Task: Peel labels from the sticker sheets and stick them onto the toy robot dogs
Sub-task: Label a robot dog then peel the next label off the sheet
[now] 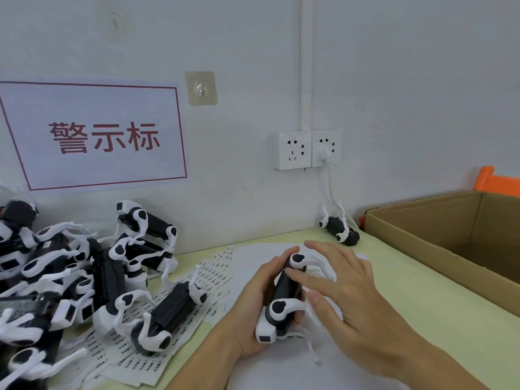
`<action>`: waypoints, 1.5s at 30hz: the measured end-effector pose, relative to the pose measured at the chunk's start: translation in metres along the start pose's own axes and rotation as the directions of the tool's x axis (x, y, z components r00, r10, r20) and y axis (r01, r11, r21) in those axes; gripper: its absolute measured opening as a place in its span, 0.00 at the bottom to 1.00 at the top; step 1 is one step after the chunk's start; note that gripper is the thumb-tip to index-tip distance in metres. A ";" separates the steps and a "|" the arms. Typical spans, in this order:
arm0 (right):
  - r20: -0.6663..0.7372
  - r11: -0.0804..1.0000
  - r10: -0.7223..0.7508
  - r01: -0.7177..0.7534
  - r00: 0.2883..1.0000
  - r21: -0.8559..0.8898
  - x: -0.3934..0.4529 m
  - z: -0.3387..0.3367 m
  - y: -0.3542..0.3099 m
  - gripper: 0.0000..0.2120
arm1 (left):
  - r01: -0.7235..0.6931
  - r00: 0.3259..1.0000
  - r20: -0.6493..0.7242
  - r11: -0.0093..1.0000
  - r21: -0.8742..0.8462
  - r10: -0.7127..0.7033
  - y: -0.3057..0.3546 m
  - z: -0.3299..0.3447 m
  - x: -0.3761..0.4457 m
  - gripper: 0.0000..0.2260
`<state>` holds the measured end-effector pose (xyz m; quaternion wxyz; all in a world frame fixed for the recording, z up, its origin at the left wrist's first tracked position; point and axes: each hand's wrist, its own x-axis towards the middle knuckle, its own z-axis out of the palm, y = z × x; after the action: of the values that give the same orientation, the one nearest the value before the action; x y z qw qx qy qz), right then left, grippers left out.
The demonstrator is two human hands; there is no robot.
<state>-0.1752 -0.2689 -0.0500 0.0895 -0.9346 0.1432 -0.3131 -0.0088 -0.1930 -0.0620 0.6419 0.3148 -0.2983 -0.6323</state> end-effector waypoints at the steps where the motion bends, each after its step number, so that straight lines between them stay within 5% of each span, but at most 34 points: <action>1: -0.013 1.000 0.012 -0.012 1.000 -0.007 0.000 0.000 0.001 0.23 | -0.014 1.000 -0.022 1.000 0.024 0.014 0.000 -0.001 0.001 0.21; 6: -0.016 0.997 0.033 -0.032 0.999 0.072 0.001 0.000 0.004 0.23 | -0.047 0.998 -0.032 0.993 0.105 0.051 -0.001 -0.005 0.003 0.33; 15: -0.037 0.999 0.023 -0.022 0.999 0.031 0.000 0.005 0.009 0.21 | 0.008 0.999 -0.052 0.990 0.144 -0.001 0.002 -0.005 0.005 0.23; 20: -0.014 0.974 0.061 -0.057 0.998 0.218 0.001 -0.001 0.008 0.16 | -0.052 0.999 0.012 0.973 0.227 0.051 -0.001 -0.011 0.001 0.20; 24: -0.184 0.873 0.278 -0.168 0.943 0.458 0.005 0.001 0.004 0.12 | -0.063 0.997 0.058 0.953 0.296 0.048 0.002 -0.010 0.000 0.23; 27: -0.011 0.759 0.417 -0.341 0.909 0.555 0.009 0.002 0.001 0.17 | -0.029 0.992 0.129 0.948 0.317 -0.012 0.003 -0.011 0.000 0.24; 30: 0.206 0.634 0.395 -0.428 0.895 0.644 0.011 -0.001 -0.001 0.12 | -0.058 0.985 0.172 0.950 0.308 0.005 0.002 -0.011 0.002 0.25; 37: 0.336 0.491 0.437 -0.534 0.834 0.688 0.014 -0.004 0.000 0.04 | -0.087 0.986 0.162 0.926 0.367 0.028 -0.001 -0.011 0.003 0.25; 45: 0.432 0.366 0.364 -0.553 0.825 0.749 0.012 -0.010 0.006 0.06 | -0.094 0.991 0.129 0.908 0.409 0.045 -0.002 -0.012 0.004 0.25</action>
<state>-0.1738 -0.2787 -0.0367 0.6317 -0.7136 0.2167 -0.2116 -0.0011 -0.1962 -0.0710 0.5642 0.3955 -0.4735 -0.5487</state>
